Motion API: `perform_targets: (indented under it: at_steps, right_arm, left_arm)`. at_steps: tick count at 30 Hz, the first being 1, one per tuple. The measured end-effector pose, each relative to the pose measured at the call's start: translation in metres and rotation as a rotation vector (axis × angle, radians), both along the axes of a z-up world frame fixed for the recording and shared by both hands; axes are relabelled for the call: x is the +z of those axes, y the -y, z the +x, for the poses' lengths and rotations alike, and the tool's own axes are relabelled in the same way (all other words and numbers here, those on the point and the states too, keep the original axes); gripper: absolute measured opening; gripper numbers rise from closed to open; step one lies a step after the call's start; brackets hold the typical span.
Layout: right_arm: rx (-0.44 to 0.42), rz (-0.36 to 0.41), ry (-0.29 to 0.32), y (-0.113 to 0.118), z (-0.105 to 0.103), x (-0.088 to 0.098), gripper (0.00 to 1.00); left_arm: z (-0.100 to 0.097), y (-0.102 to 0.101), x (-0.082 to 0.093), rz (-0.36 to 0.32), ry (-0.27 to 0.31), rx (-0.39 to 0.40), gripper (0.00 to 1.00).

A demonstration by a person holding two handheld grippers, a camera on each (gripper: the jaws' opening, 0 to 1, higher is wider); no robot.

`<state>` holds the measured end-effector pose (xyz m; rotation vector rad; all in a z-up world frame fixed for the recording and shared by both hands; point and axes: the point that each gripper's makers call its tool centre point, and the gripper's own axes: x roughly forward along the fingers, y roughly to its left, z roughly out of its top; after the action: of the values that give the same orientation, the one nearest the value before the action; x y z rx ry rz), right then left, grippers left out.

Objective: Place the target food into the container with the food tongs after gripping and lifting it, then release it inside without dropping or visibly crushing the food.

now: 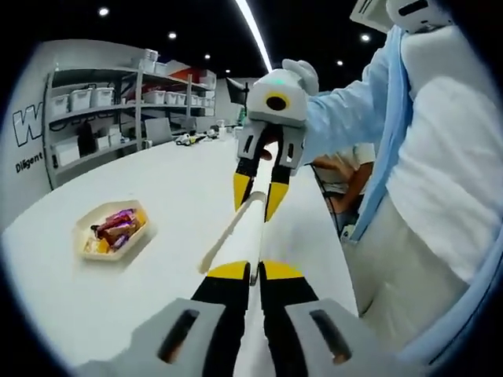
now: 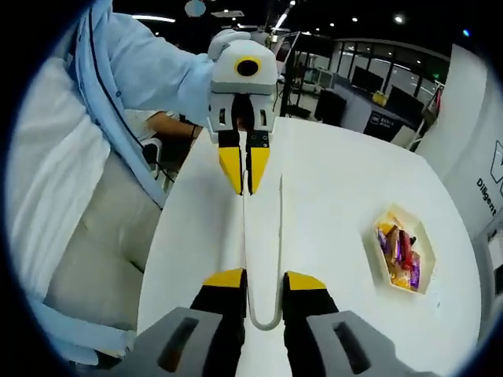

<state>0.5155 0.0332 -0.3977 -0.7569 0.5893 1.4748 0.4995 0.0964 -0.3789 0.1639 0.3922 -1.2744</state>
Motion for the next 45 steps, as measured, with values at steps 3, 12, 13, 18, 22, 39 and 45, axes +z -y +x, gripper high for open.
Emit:
perform_targets:
  at_steps: [3,12,13,18,22,39,45]
  right_arm:
    - [0.0,-0.015,0.004,0.004,0.004,-0.008,0.09]
    - [-0.016,-0.022,0.019,0.004,0.021,-0.029,0.09]
    - [-0.018,-0.022,0.017,0.004,0.023,-0.031,0.09]
    - [-0.048,-0.051,0.005,0.005,0.046,-0.054,0.09]
    - [-0.062,-0.063,-0.014,0.004,0.057,-0.064,0.1]
    - [-0.011,-0.114,-0.02,-0.001,0.077,-0.1,0.1]
    - [-0.008,-0.112,-0.022,-0.002,0.078,-0.105,0.1]
  left_arm:
    - [0.005,-0.009,-0.001,-0.003,0.005,0.034,0.12]
    - [0.006,-0.021,-0.002,-0.017,0.009,0.089,0.19]
    - [0.006,-0.021,-0.001,-0.021,0.009,0.093,0.21]
    - [0.0,-0.027,0.008,-0.049,0.015,0.132,0.22]
    - [-0.006,-0.039,0.005,-0.041,0.006,0.162,0.22]
    - [-0.02,-0.071,0.006,-0.021,-0.016,0.268,0.2]
    - [-0.019,-0.075,0.007,-0.022,-0.014,0.279,0.19]
